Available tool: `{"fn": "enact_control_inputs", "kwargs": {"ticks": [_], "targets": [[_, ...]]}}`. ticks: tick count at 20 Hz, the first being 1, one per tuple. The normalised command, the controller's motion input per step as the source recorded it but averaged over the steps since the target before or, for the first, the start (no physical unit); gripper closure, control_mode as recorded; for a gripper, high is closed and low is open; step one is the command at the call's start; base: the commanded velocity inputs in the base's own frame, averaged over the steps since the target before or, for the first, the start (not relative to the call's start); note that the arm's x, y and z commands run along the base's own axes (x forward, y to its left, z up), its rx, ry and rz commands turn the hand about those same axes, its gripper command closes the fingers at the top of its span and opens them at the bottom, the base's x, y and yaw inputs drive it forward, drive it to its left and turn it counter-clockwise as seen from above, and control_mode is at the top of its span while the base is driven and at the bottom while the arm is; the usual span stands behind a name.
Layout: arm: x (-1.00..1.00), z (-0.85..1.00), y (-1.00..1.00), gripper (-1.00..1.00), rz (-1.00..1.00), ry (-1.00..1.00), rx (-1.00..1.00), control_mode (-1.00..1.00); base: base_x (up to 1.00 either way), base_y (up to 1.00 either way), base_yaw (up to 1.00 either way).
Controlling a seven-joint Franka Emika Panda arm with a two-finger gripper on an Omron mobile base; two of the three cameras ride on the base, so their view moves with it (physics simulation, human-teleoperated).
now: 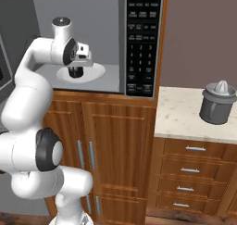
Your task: Pick the mug from the counter and place it inside the microwave. Then close the microwave.
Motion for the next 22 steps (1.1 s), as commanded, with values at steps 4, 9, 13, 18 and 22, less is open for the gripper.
{"fn": "enact_control_inputs", "kwargs": {"ticks": [4, 9, 13, 18, 22], "targets": [[0.2, -0.23, 0.03, 1.0, 0.0, 0.0, -0.01, -1.0, 0.0, 0.0, 0.0], [0.27, -0.16, 0.05, 1.0, 0.0, 0.0, -0.02, -1.0, 0.0, 0.0, 0.0], [0.3, -0.08, 0.04, 1.0, 0.0, 0.0, -0.01, -1.0, 0.0, 0.0, 0.0], [0.09, 0.0, 0.05, 1.0, 0.0, 0.0, -0.01, -1.0, 0.0, 0.0, 0.0], [0.0, 0.0, 0.0, 1.0, 0.0, 0.0, 0.0, -1.0, 0.0, 0.0, 0.0]]}}
